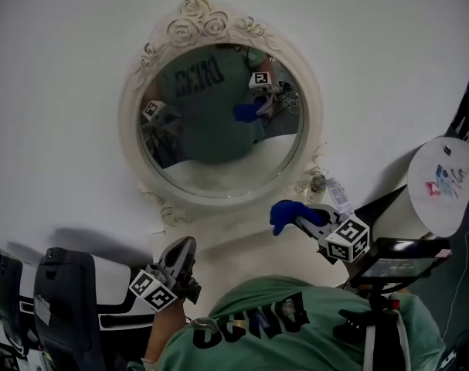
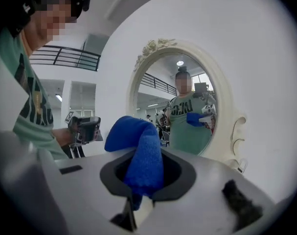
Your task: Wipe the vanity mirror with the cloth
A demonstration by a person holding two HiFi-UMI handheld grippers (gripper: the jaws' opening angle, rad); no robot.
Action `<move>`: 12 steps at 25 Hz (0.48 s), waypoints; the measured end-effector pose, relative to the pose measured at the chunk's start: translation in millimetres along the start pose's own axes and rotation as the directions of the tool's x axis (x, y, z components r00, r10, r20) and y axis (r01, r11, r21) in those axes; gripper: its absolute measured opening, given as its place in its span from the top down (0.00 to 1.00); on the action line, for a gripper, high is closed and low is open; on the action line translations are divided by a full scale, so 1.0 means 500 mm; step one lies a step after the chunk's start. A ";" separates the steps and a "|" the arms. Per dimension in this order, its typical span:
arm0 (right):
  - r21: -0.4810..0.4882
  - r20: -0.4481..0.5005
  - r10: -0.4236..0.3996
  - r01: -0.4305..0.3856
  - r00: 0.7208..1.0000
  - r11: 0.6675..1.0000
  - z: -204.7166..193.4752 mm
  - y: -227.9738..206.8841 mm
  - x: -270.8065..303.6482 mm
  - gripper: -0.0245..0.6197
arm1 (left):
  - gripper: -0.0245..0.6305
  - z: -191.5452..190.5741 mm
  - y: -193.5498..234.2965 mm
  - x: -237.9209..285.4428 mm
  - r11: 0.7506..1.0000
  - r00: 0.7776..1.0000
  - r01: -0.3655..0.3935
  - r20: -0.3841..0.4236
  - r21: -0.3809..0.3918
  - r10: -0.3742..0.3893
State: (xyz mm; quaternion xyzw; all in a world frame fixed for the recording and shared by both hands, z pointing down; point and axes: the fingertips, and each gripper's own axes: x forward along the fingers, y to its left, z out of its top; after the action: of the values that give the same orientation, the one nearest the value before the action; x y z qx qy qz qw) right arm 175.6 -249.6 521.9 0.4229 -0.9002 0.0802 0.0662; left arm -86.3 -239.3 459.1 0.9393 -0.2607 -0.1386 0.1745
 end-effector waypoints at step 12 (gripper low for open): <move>-0.030 -0.056 0.022 -0.024 0.998 0.999 -0.023 0.020 0.027 0.88 | 0.96 -0.012 -0.002 -0.026 0.999 0.999 -0.032 0.007 -0.010 0.032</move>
State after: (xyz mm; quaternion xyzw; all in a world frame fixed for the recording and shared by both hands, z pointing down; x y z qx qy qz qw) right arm 159.9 -250.9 534.6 0.4091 -0.9039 0.0788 0.0966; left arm -94.6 -229.7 466.3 0.9337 -0.2754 -0.1403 0.1806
